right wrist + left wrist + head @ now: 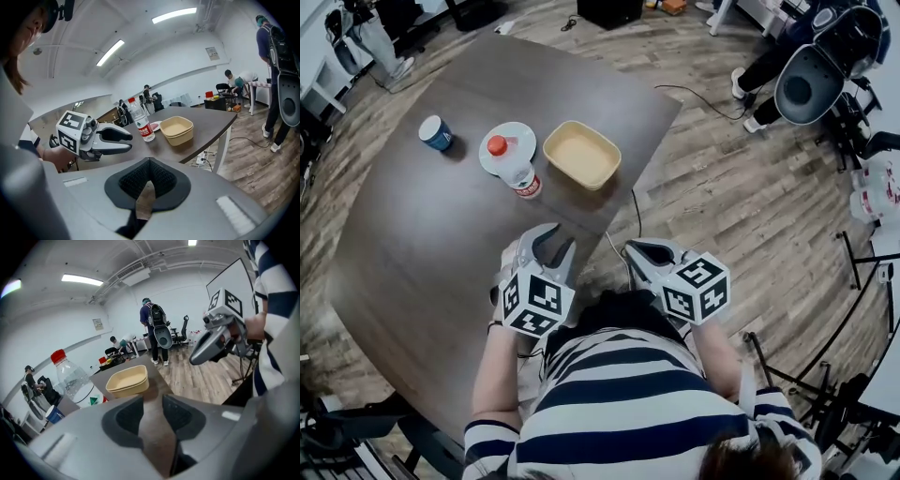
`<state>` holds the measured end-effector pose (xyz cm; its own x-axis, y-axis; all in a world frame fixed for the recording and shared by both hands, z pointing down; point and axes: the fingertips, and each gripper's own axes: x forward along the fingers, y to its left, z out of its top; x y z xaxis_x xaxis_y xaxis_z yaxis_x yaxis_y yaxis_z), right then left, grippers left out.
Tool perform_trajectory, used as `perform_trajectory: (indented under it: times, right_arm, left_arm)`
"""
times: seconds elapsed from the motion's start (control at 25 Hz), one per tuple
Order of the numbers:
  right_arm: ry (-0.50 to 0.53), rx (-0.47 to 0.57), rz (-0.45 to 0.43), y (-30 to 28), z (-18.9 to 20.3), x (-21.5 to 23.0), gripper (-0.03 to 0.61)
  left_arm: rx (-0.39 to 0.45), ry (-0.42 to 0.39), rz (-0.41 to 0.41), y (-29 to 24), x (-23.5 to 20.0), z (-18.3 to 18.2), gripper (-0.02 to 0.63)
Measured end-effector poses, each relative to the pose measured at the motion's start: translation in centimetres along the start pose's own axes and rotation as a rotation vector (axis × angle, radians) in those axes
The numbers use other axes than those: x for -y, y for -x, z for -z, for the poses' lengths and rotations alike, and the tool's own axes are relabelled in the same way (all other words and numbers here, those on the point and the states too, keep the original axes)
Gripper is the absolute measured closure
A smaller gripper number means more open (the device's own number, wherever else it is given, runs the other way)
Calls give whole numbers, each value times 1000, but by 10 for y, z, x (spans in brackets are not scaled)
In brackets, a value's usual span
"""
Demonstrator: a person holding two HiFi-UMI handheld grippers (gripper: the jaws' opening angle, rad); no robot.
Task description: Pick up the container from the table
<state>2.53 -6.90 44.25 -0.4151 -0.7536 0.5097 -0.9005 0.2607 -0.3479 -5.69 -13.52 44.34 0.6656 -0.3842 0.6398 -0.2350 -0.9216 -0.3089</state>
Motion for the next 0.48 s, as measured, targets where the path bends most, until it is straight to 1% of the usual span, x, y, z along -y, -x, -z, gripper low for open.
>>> perform_trajectory:
  times: [0.16,0.32,0.4,0.48]
  right_arm:
    - [9,-11,-33,-2,-21,42,581]
    - [21,-37,-79,-8,-39,82,580]
    - [24,-47,-106,-11,-46,97,580]
    - [29,-62,-134,-14,-51,110,580]
  left_arm:
    - [-43,-75,-3,-32,-7,-21,614]
    - [-122,-168,-22,-65,-13,-37,614]
    - [-149,-190,-24,-80,-17,-45,614]
    - [-168,-195,-19,-94,-21,-52,614]
